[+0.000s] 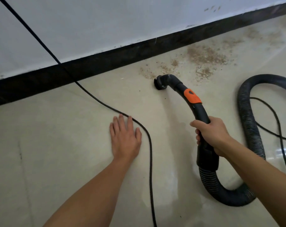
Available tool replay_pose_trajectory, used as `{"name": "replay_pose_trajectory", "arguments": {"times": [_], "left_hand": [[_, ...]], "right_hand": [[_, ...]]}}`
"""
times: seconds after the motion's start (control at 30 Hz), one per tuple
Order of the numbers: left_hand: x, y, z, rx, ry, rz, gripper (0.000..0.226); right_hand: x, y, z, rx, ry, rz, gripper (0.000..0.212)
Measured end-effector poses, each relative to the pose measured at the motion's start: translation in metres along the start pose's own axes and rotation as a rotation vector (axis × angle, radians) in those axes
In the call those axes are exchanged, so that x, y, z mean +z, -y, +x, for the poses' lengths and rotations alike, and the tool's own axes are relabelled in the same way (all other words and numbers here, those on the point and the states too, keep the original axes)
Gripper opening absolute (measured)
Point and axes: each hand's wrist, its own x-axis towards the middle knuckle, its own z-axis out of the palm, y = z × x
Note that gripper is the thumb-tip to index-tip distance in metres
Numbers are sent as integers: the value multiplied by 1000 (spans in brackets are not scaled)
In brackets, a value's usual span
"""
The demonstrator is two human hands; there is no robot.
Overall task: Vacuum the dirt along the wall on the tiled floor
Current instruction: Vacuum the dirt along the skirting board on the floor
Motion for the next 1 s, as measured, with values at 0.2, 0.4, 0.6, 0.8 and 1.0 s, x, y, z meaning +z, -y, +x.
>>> {"name": "replay_pose_trajectory", "arguments": {"times": [0.2,0.4,0.6,0.8,1.0], "left_hand": [[1,0,1,-5,-10,14,60],[1,0,0,-3,-40,9,59],[3,-1,0,-13,-23,21,60],[4,-1,1,-10,-29,22,59],[3,-1,0,-10,-31,22,59]], "right_hand": [[21,13,15,-48,29,-91,13],[43,32,39,-75,15,-90,14],[59,47,58,-89,5,-87,16],[73,66,77,-67,-10,-57,26],[92,74,79,-51,21,-21,29]]}}
